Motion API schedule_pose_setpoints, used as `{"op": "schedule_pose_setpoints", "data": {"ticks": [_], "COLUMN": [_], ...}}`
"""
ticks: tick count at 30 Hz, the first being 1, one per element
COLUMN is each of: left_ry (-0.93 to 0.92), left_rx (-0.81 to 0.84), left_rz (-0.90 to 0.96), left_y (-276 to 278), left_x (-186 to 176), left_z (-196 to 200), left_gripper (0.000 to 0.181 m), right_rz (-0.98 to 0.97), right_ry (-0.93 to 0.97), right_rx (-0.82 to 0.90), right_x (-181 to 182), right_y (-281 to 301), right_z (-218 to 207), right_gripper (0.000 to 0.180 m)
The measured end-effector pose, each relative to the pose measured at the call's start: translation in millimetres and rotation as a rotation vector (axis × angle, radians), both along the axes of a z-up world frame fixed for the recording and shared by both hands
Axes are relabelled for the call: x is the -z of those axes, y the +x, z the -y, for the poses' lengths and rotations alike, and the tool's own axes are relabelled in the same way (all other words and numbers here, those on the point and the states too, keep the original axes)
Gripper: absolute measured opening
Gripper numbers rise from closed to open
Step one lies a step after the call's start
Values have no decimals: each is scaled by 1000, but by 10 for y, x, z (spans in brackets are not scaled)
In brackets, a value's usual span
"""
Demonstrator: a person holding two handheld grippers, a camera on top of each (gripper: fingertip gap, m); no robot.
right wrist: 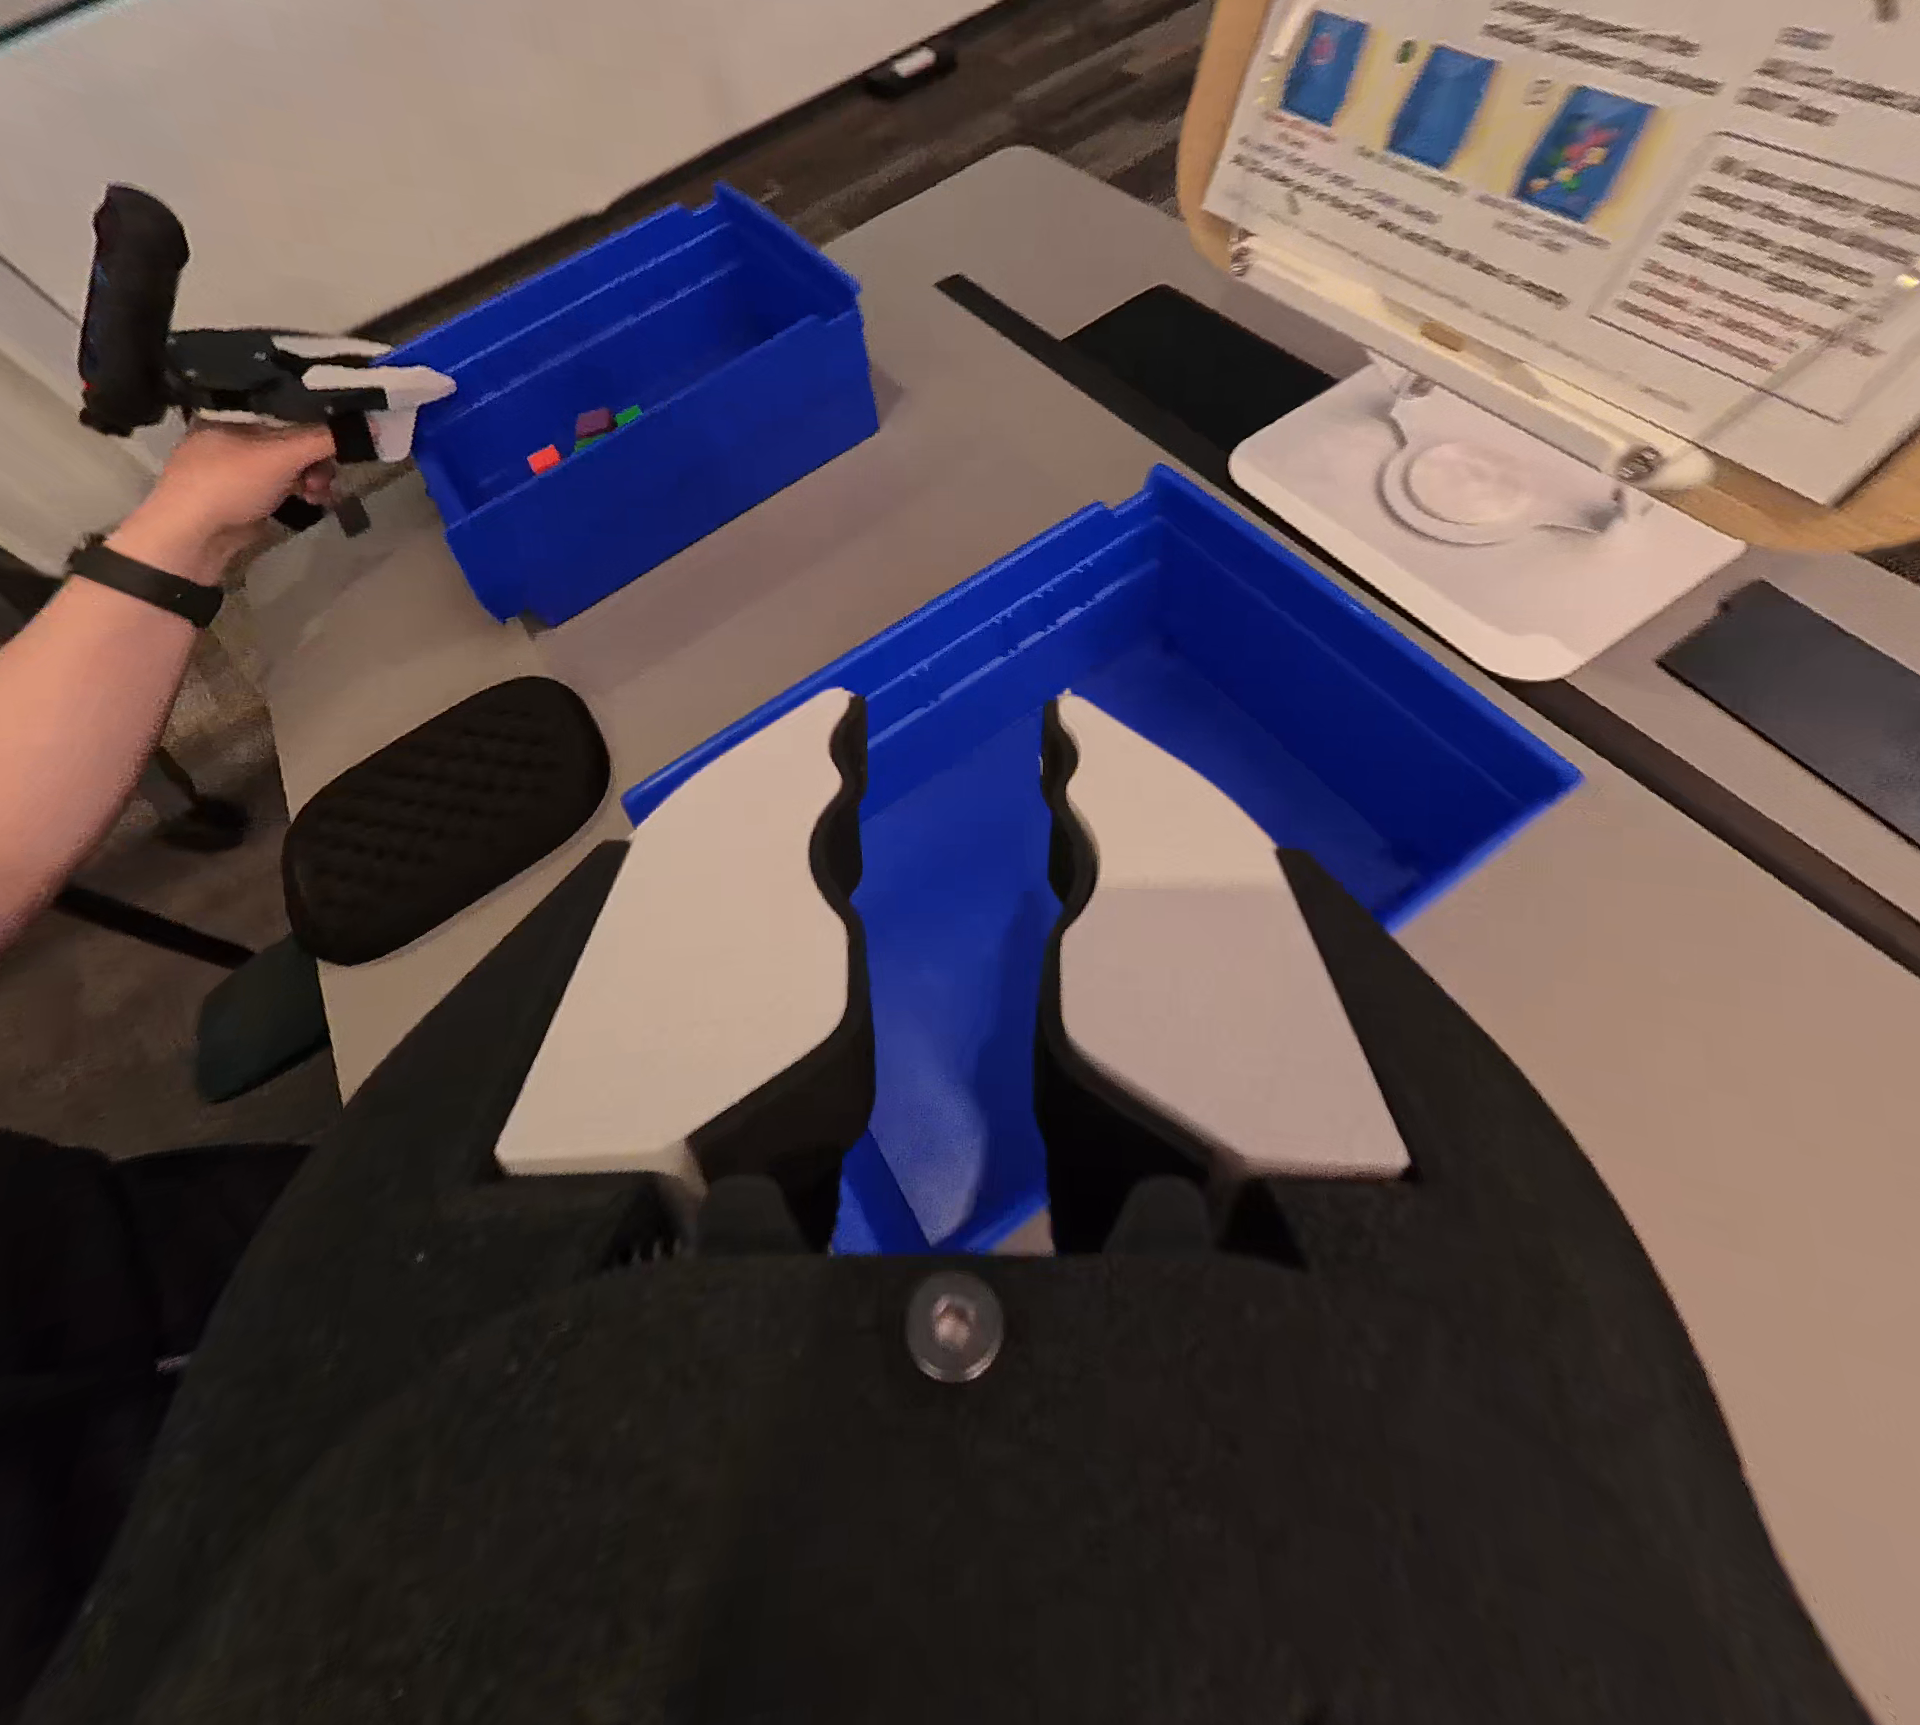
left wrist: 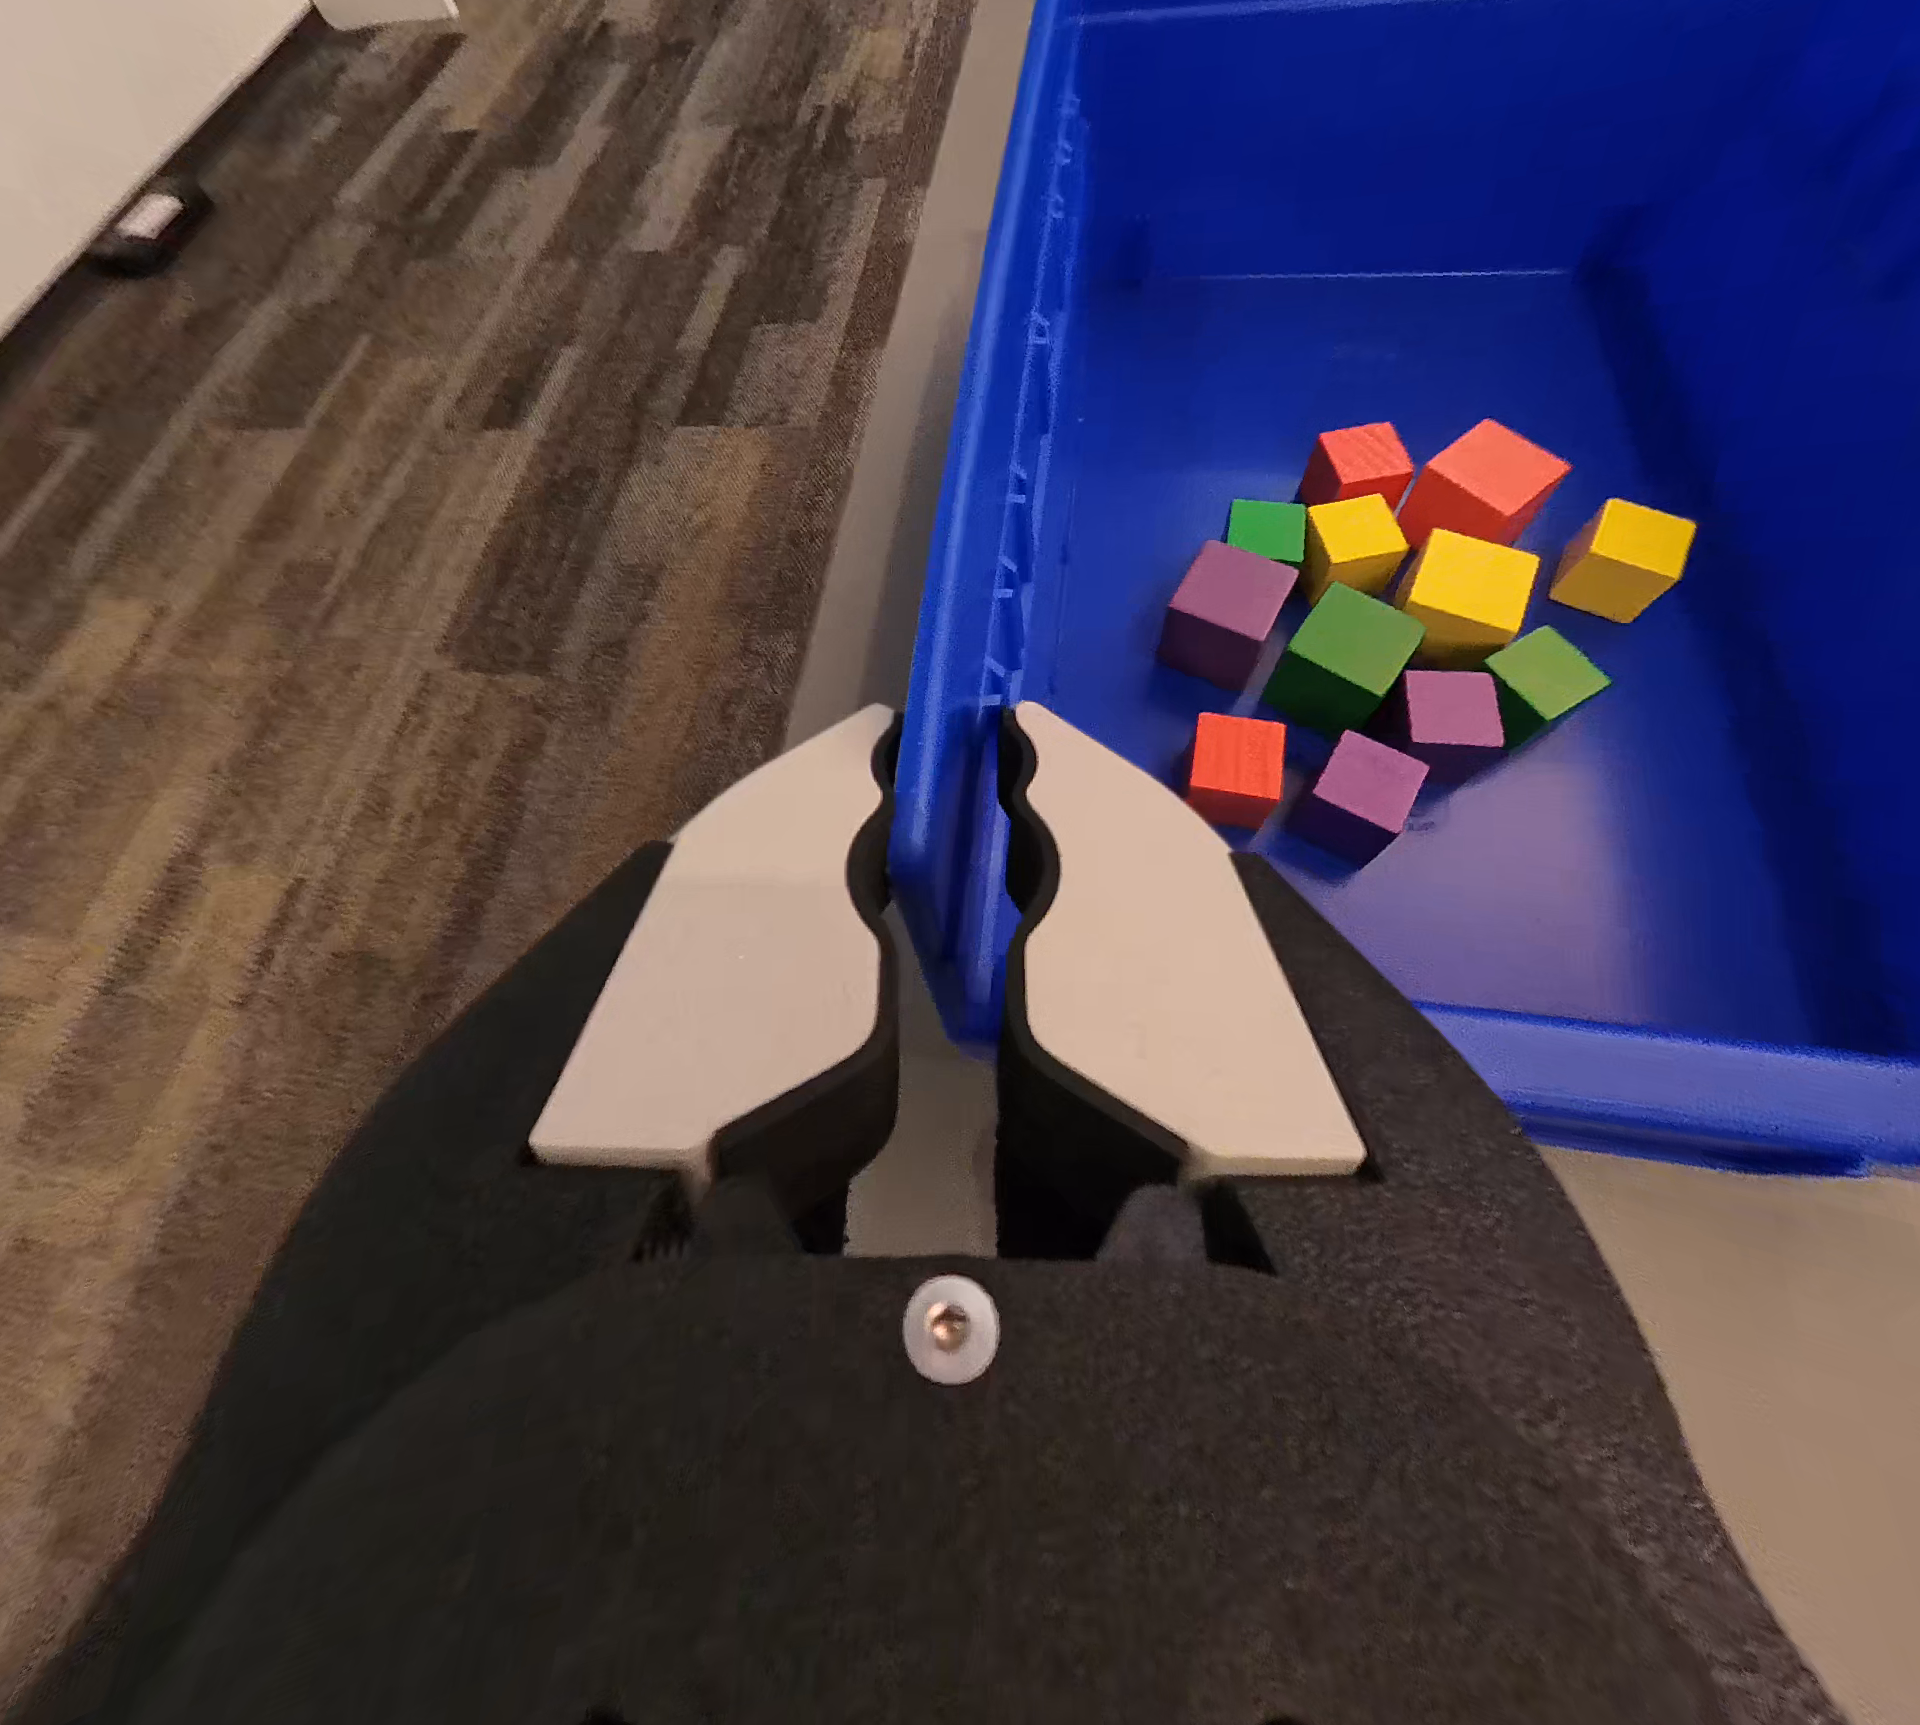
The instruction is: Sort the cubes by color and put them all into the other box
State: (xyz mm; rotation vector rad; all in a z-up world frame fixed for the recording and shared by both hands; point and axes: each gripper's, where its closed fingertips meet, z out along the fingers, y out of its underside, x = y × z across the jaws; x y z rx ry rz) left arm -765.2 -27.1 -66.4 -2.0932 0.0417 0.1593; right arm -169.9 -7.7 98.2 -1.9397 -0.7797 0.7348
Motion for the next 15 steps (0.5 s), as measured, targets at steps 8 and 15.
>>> {"op": "schedule_pose_setpoints", "data": {"ticks": [8, 15], "left_ry": [-40, -39], "left_rx": [129, 67], "left_rz": [-14, 17], "left_y": [-253, -326], "left_x": [30, 28], "left_z": [-102, -176], "left_gripper": [12, 14], "right_rz": [-36, 148], "right_ry": [-68, -58], "right_rx": [82, 71], "right_x": [240, 480], "right_y": [549, 525], "right_z": [-168, -174], "right_gripper": [26, 26]}}
